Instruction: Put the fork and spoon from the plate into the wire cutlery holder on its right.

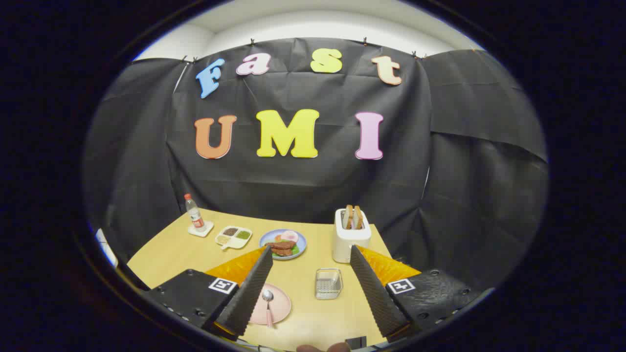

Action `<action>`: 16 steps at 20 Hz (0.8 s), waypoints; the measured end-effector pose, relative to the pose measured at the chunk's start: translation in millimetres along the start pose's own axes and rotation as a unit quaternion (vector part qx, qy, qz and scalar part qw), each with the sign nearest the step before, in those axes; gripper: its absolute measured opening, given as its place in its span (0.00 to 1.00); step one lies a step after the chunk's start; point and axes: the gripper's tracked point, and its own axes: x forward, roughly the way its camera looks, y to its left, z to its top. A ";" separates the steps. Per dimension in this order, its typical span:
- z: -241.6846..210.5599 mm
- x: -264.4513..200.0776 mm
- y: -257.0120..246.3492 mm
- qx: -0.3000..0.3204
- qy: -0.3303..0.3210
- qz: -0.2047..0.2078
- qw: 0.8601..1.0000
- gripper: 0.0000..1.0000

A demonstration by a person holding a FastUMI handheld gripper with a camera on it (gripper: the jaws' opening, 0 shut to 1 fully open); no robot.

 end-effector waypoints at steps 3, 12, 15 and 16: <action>-8.4 4.5 6.0 -0.004 0.016 0.004 1.000 0.96; -39.4 11.6 36.5 -0.038 0.065 0.039 0.996 0.96; -45.8 12.3 42.9 -0.034 0.076 0.048 0.995 0.96; -47.5 13.0 44.6 -0.033 0.080 0.050 0.995 0.96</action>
